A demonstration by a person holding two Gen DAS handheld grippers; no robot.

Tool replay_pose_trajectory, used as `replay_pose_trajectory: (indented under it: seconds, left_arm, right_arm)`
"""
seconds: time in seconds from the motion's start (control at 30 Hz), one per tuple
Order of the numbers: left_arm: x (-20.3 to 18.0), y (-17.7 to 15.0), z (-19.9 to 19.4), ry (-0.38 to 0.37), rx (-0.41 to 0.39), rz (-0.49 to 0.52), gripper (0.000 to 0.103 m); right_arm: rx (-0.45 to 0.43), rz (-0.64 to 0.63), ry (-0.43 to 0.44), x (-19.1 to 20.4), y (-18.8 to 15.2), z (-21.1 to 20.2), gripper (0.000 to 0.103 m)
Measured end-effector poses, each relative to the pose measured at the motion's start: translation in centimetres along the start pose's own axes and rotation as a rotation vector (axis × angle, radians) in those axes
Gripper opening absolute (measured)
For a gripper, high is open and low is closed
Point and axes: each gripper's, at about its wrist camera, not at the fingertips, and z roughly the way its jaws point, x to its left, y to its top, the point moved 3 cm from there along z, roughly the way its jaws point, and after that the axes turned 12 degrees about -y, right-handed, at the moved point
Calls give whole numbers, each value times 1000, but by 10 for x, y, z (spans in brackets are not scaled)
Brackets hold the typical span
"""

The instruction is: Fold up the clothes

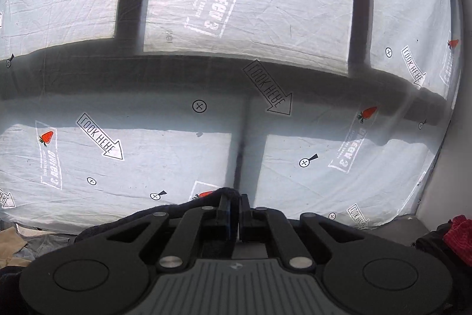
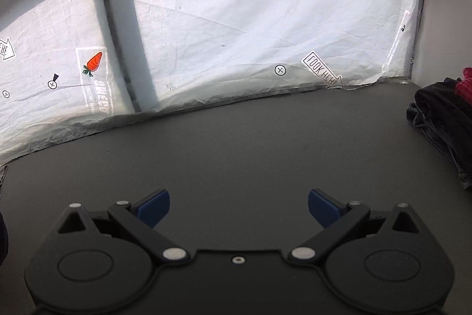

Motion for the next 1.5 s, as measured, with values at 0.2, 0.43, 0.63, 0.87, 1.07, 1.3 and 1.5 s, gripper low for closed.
replay_pose_trajectory:
  seconds: [0.2, 0.43, 0.63, 0.87, 1.07, 1.3, 1.5]
  left_arm:
    - [-75, -57, 63, -84, 156, 35, 32]
    - [-44, -169, 63, 66, 381, -67, 48]
    - [-30, -265, 66, 194, 621, 79, 48]
    - [-28, -302, 88, 57, 757, 94, 50]
    - [5, -307, 114, 67, 773, -157, 55]
    - [71, -313, 105, 80, 636, -707, 62]
    - [100, -330, 97, 133, 586, -939, 64]
  right_arm:
    - [0, 93, -232, -148, -9, -11, 102]
    - [102, 79, -342, -217, -50, 21, 102]
    - [143, 49, -201, -173, -40, 53, 97]
    - [209, 235, 69, -129, -35, 64, 87]
    - [211, 279, 168, -118, -32, 71, 70]
    - [302, 474, 265, -132, -37, 95, 60]
    - [330, 484, 272, -130, -34, 112, 60]
